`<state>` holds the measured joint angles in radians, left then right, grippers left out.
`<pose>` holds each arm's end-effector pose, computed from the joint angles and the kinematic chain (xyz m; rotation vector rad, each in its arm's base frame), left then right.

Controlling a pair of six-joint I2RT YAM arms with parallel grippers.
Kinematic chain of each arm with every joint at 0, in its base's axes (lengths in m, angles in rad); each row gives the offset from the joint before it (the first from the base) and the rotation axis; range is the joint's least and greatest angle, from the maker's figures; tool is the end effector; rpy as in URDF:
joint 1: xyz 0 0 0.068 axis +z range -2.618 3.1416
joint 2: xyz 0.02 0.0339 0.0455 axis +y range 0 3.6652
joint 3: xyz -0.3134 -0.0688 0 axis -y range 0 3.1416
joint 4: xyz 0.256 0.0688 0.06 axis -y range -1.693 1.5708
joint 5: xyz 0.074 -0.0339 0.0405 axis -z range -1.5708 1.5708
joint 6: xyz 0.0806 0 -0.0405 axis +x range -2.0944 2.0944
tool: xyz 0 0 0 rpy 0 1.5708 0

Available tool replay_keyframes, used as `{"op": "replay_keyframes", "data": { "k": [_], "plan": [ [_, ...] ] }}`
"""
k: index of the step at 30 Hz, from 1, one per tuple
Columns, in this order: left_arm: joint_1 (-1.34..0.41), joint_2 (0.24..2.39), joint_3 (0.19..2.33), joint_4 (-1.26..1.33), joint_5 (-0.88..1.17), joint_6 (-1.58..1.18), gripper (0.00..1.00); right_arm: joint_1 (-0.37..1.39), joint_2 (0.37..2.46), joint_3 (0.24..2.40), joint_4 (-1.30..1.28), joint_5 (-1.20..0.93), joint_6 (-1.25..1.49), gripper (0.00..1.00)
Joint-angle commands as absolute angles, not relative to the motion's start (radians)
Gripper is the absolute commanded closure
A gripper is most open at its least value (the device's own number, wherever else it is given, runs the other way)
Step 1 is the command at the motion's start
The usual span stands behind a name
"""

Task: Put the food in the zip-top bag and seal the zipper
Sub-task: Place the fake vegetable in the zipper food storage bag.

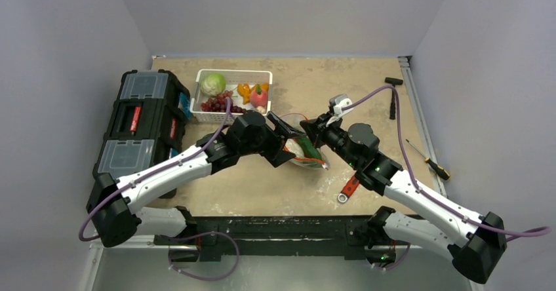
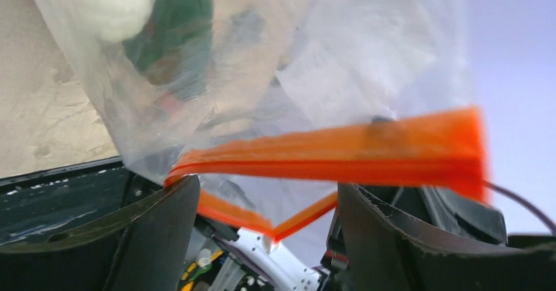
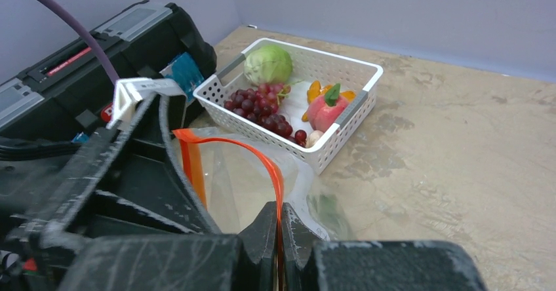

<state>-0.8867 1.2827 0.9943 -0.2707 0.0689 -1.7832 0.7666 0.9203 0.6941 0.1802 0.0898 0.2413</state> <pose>0.2007 -0.2549 0.3168 -1.0858 2.3728 -1.4261 0.1831 0.1663 0.3569 -0.3625 1.6228 0.7008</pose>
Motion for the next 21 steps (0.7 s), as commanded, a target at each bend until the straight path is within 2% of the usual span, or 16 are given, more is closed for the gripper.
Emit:
{"op": "replay_keyframes", "data": {
  "k": [1,9,15,21],
  "plan": [
    [-0.893,1.186,1.029,-0.278,0.099,-1.612,0.23,0.772,0.904,0.691,0.228,0.089,0.240,1.00],
    [-0.891,1.005,0.920,-0.242,0.062,-1.378,0.27,0.772,0.910,0.691,0.227,0.098,0.243,1.00],
    [-0.875,1.006,1.138,-0.604,-0.017,-1.075,0.24,0.771,0.926,0.703,0.185,0.218,0.260,1.00],
    [-0.851,0.982,1.168,-0.715,-0.111,-0.946,0.22,0.772,0.903,0.698,0.159,0.303,0.277,1.00]
  ]
}}
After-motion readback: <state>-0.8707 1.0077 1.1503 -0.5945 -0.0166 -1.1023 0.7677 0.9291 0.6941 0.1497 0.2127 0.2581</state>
